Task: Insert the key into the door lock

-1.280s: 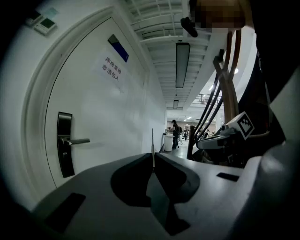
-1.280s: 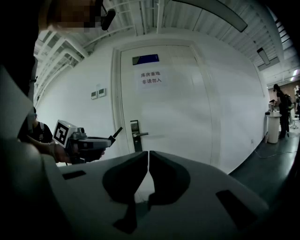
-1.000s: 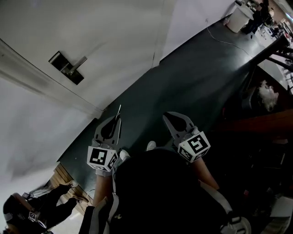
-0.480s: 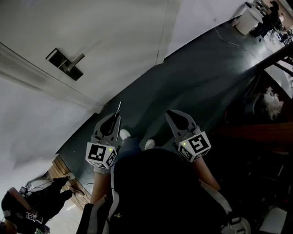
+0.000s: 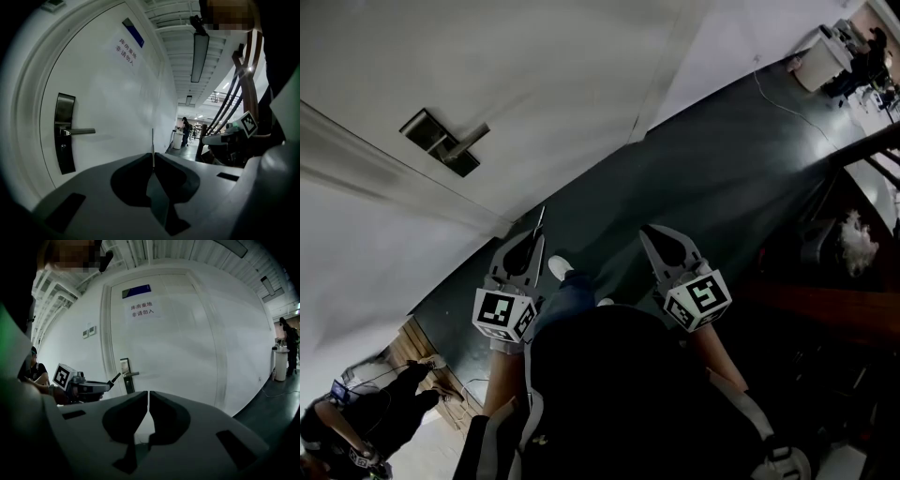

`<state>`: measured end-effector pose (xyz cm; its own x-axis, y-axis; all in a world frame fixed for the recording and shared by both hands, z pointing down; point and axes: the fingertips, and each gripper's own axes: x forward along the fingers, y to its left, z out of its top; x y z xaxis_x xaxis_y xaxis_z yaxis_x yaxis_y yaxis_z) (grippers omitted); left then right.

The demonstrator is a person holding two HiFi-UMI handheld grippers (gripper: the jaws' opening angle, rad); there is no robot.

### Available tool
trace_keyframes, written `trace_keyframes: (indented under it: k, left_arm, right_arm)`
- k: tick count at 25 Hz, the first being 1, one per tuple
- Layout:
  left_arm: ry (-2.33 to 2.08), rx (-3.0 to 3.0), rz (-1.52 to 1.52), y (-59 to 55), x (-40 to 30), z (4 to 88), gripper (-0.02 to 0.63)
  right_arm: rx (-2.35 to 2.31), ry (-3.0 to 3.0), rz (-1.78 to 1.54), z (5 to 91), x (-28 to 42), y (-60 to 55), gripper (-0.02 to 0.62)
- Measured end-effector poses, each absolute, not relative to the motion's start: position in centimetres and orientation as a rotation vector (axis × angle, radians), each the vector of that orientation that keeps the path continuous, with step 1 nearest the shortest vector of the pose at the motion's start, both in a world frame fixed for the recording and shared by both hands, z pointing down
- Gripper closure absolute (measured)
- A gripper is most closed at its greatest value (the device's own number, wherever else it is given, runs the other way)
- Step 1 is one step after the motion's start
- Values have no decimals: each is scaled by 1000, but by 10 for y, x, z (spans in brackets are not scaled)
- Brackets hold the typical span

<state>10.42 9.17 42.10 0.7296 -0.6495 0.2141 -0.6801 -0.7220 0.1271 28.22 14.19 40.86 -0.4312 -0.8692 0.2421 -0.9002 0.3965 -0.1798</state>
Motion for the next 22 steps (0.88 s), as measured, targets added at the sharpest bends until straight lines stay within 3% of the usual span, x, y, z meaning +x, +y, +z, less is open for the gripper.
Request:
trace_keyframes:
  k: [22]
  left_arm:
    - [-1160,2613,143,-64,-11,442,578]
  right_arm:
    - [1266,-2643,402,407,135,-73,572]
